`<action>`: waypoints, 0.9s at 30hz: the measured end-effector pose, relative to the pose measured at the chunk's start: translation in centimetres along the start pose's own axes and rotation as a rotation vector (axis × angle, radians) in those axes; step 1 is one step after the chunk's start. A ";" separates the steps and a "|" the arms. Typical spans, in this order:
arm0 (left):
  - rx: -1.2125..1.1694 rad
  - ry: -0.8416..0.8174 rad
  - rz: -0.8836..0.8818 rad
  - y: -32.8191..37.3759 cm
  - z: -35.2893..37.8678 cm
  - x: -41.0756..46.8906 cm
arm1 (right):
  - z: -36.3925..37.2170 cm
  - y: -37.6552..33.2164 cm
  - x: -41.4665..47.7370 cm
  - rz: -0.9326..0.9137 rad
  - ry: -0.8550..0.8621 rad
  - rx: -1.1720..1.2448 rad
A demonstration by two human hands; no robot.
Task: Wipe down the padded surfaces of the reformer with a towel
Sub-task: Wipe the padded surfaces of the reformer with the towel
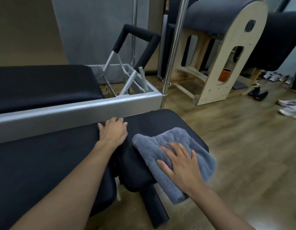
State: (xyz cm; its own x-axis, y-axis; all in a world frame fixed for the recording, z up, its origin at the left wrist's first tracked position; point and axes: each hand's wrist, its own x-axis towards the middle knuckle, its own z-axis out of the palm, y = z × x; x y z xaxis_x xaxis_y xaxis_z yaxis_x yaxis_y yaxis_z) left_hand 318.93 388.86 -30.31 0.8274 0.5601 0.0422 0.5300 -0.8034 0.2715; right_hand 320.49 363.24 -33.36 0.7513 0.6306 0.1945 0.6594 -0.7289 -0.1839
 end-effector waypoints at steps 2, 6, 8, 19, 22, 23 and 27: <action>-0.015 -0.003 0.058 1.4 0.8 0.8 | 0.1 0.2 0.4 0.013 -0.016 -0.024; -0.016 0.022 0.095 1.8 2.3 2.9 | 0.4 0.4 5.1 0.040 -0.062 -0.072; -0.005 0.051 0.076 1.5 2.8 4.1 | 0.8 0.8 8.7 0.026 -0.066 -0.062; 0.099 -0.020 0.043 1.0 4.3 5.5 | 3.5 1.0 23.8 0.018 -0.089 -0.040; 0.110 -0.120 0.036 1.3 3.3 5.5 | 2.0 1.6 19.8 0.021 -0.077 -0.039; 0.108 -0.141 0.032 1.4 3.2 5.5 | 1.4 2.0 17.8 0.027 -0.076 -0.035; 0.062 -0.094 0.016 1.2 3.5 5.0 | -0.3 4.0 9.1 0.074 -0.075 -0.049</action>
State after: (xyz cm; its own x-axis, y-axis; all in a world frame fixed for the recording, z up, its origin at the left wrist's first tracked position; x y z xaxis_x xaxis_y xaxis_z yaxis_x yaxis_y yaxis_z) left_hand 324.34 390.01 -33.10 0.8479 0.5281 -0.0454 0.5249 -0.8245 0.2113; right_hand 329.97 366.01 -32.03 0.7991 0.5912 0.1094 0.6012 -0.7853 -0.1477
